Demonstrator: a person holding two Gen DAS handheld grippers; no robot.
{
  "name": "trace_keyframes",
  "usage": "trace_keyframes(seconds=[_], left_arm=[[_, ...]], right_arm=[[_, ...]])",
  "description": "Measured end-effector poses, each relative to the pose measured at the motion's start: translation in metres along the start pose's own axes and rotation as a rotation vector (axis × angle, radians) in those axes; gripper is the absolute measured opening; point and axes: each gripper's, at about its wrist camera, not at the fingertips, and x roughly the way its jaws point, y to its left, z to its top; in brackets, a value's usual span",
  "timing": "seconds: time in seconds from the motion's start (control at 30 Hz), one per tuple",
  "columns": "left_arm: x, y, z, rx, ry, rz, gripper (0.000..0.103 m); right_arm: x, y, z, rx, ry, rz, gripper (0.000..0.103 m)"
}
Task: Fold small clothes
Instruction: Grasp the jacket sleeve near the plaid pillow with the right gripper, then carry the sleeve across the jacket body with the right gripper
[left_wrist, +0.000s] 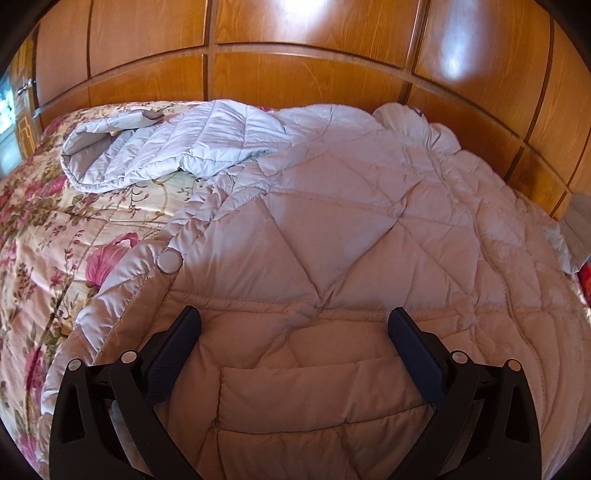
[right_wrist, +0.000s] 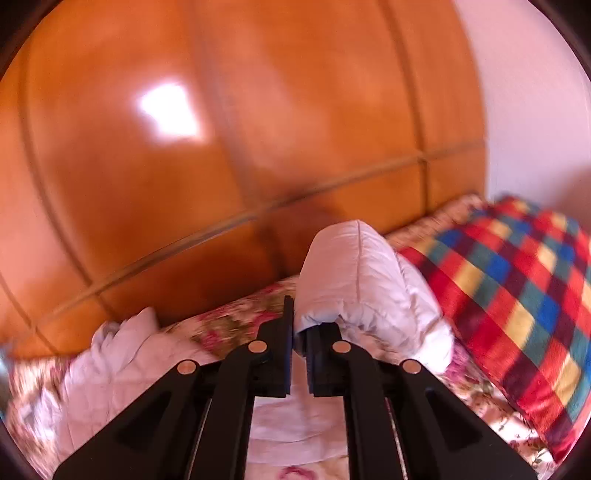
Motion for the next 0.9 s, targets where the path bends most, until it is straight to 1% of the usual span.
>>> trace_keyframes(seconds=[0.03, 0.13, 0.2, 0.27, 0.37, 0.43, 0.5, 0.53, 0.57, 0.6, 0.63, 0.67, 0.73, 0.83, 0.87, 0.9], left_arm=[[-0.001, 0.001, 0.000, -0.006, -0.007, -0.008, 0.100], [-0.006, 0.005, -0.002, -0.026, -0.029, -0.034, 0.100], [-0.007, 0.006, -0.002, -0.032, -0.035, -0.043, 0.100], [-0.006, 0.006, -0.002, -0.034, -0.036, -0.046, 0.100], [-0.006, 0.005, -0.002, -0.035, -0.035, -0.047, 0.100], [-0.005, 0.006, -0.002, -0.038, -0.035, -0.050, 0.100], [-0.006, 0.006, -0.002, -0.039, -0.035, -0.052, 0.100], [-0.005, 0.006, -0.002, -0.039, -0.034, -0.052, 0.100], [-0.005, 0.006, -0.002, -0.039, -0.034, -0.053, 0.100], [-0.005, 0.006, -0.002, -0.040, -0.034, -0.053, 0.100], [-0.005, 0.006, -0.002, -0.040, -0.034, -0.053, 0.100], [-0.005, 0.006, -0.002, -0.039, -0.034, -0.052, 0.100], [-0.004, 0.006, -0.002, -0.039, -0.032, -0.053, 0.100], [-0.002, 0.003, 0.000, -0.032, -0.007, -0.038, 0.100], [-0.003, 0.002, 0.002, -0.027, 0.008, -0.027, 0.100], [-0.005, -0.002, 0.007, -0.025, 0.024, -0.022, 0.100]], right_arm=[[0.000, 0.012, 0.000, -0.023, 0.000, 0.010, 0.005], [0.005, 0.067, -0.013, -0.120, 0.009, 0.068, 0.005], [0.009, 0.109, -0.030, -0.187, 0.030, 0.121, 0.005], [0.014, 0.139, -0.047, -0.234, 0.059, 0.164, 0.005], [0.031, 0.192, -0.086, -0.307, 0.162, 0.250, 0.005], [0.040, 0.214, -0.107, -0.333, 0.219, 0.285, 0.006], [0.051, 0.232, -0.133, -0.355, 0.296, 0.310, 0.009], [0.058, 0.237, -0.144, -0.359, 0.340, 0.327, 0.015], [0.064, 0.240, -0.149, -0.356, 0.370, 0.341, 0.032], [0.067, 0.240, -0.157, -0.346, 0.403, 0.362, 0.044], [0.067, 0.238, -0.161, -0.332, 0.418, 0.384, 0.062], [0.062, 0.233, -0.162, -0.305, 0.418, 0.421, 0.067], [0.049, 0.217, -0.158, -0.259, 0.405, 0.454, 0.070], [0.033, 0.183, -0.148, -0.117, 0.398, 0.511, 0.070], [0.029, 0.163, -0.146, -0.043, 0.396, 0.526, 0.070], [0.028, 0.155, -0.144, -0.005, 0.394, 0.524, 0.070]])
